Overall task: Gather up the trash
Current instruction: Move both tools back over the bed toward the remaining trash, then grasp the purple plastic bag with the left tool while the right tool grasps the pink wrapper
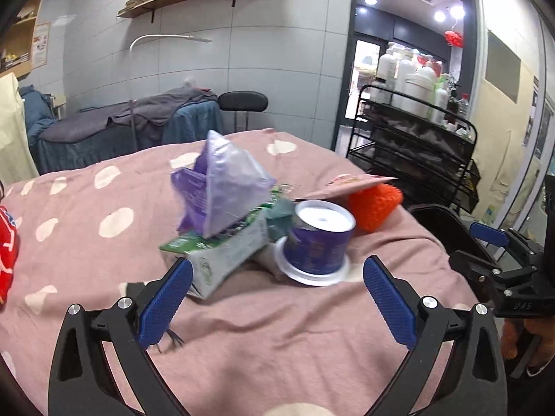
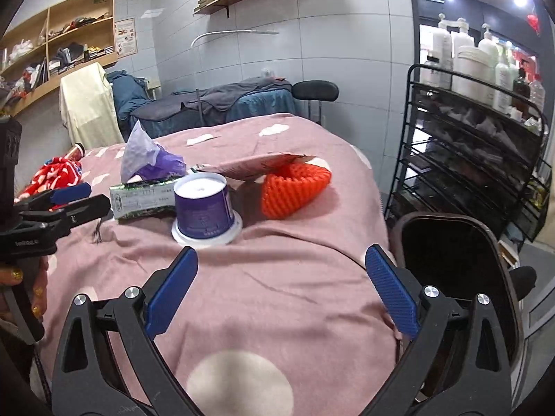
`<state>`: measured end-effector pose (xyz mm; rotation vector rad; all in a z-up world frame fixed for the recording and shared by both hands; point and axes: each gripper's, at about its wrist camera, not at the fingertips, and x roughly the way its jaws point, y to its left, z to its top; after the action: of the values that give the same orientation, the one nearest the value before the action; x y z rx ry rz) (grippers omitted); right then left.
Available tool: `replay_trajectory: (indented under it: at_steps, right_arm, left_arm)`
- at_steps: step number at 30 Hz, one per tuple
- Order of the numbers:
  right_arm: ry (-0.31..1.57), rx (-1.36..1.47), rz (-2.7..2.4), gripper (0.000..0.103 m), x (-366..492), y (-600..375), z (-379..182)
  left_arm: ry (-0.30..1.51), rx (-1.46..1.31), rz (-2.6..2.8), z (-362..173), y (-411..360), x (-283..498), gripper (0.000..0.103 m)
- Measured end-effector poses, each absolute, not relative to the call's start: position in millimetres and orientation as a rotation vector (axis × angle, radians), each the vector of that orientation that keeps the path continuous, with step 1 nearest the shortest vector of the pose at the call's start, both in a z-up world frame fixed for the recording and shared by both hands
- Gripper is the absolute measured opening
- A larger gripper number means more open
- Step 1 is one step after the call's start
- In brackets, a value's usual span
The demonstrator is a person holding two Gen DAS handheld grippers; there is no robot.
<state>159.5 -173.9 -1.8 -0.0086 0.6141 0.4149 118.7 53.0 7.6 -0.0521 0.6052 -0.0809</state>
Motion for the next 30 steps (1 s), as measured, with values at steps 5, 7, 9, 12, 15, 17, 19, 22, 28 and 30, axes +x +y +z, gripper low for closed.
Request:
replay_trajectory:
  at_steps: [5, 7, 9, 12, 15, 17, 19, 22, 28, 30]
  right_arm:
    - [0.636, -0.035, 0.444, 0.096, 190, -153, 2]
    - [0.651, -0.071, 0.45, 0.096, 203, -143, 2]
    - [0.667, -0.12, 0.449, 0.096, 217, -133, 2]
    - [0.66, -0.223, 0.449, 0.095, 236, -117, 5]
    - [0.614, -0.405, 0.444, 0.094, 250, -95, 8]
    - [0.596, -0.504, 0.451, 0.09, 259, -84, 7]
    - [0.587, -0.609, 0.47, 0.086, 267, -73, 5]
    - [0.574, -0.724, 0.504, 0.081, 276, -58, 0]
    - [0.545, -0.879, 0.547, 0.057, 283, -31, -14]
    - [0.556, -0.893, 0.565, 0.045, 285, -28, -19]
  left_arm:
    - [0.642, -0.127, -0.088, 7, 77, 144, 0.097]
    - [0.662, -0.167, -0.086, 7, 85, 154, 0.097]
    - [0.699, -0.205, -0.085, 8, 90, 166, 0.097]
    - [0.711, -0.211, -0.066, 11, 94, 177, 0.097]
    - [0.745, -0.213, -0.041, 13, 98, 192, 0.097]
    - [0.763, -0.237, -0.053, 14, 101, 200, 0.097]
    - [0.787, -0.243, -0.055, 14, 101, 207, 0.097]
    - [0.809, -0.244, -0.045, 15, 103, 215, 0.097]
    - [0.873, -0.288, -0.044, 9, 107, 235, 0.096]
    - [0.879, -0.285, -0.042, 7, 108, 237, 0.092]
